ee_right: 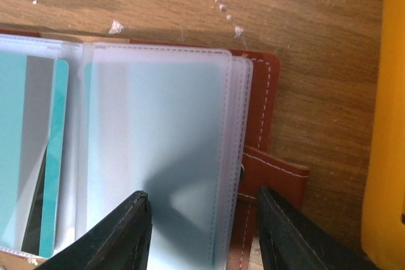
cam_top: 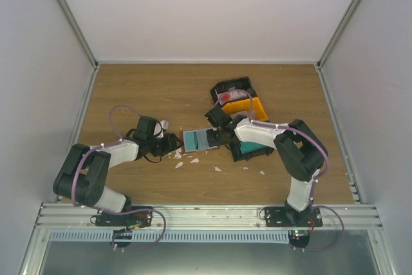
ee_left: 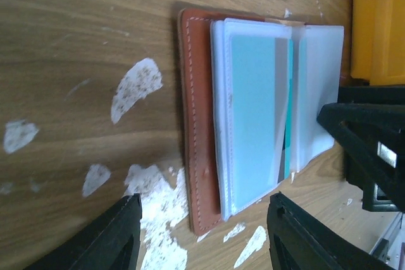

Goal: Put the credit cards into the card holder
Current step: Close the card holder at the center of the board.

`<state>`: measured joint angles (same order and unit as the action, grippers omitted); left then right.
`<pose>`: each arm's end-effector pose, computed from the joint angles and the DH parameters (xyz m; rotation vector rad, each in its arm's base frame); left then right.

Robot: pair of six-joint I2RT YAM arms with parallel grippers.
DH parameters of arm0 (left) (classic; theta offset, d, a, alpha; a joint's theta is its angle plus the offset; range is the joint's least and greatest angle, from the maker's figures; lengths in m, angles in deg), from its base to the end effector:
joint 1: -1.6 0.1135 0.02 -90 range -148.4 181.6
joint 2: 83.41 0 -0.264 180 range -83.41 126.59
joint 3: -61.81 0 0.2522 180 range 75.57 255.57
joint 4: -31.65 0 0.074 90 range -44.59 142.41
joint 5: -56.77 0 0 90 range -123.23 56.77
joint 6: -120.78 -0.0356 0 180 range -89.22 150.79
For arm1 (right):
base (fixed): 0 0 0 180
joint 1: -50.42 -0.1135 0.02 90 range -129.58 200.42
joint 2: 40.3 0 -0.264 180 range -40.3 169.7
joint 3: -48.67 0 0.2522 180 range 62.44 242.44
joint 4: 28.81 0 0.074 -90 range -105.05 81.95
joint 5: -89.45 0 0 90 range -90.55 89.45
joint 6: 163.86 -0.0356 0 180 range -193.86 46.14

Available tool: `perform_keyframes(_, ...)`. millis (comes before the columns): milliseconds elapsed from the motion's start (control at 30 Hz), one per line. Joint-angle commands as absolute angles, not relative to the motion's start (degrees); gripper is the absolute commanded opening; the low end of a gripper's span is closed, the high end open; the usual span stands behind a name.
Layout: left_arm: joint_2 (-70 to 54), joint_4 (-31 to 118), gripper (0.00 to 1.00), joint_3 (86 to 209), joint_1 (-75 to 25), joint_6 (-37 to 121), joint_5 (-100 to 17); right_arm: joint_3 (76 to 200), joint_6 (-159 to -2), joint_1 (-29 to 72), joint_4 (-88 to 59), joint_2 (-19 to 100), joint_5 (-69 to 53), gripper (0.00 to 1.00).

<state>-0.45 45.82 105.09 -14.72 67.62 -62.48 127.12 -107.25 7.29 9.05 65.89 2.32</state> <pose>0.2290 -0.0852 0.1296 -0.2477 2.6243 -0.9965 0.2655 0.2462 0.1499 -0.2194 2.7508 0.3152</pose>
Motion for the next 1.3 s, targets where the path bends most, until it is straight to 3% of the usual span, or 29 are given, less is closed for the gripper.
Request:
perform_keyframes(0,3.0,43.8,0.57,107.0,-14.1,66.7,-65.0,125.0,-106.5,7.9,10.7,67.6,-2.8,0.47)
perform_keyframes(300,11.3,40.5,0.59,109.3,-14.2,67.0,-70.9,121.3,-103.7,11.5,5.6,67.3,-14.1,0.48)
perform_keyframes(600,18.1,33.4,0.63,112.2,-14.0,67.3,-84.0,121.0,-100.7,13.0,3.8,68.9,-20.1,0.48)
perform_keyframes(1267,10.8,30.1,0.69,110.4,-14.1,72.4,-88.8,125.6,-99.5,10.4,9.2,70.1,-12.4,0.48)
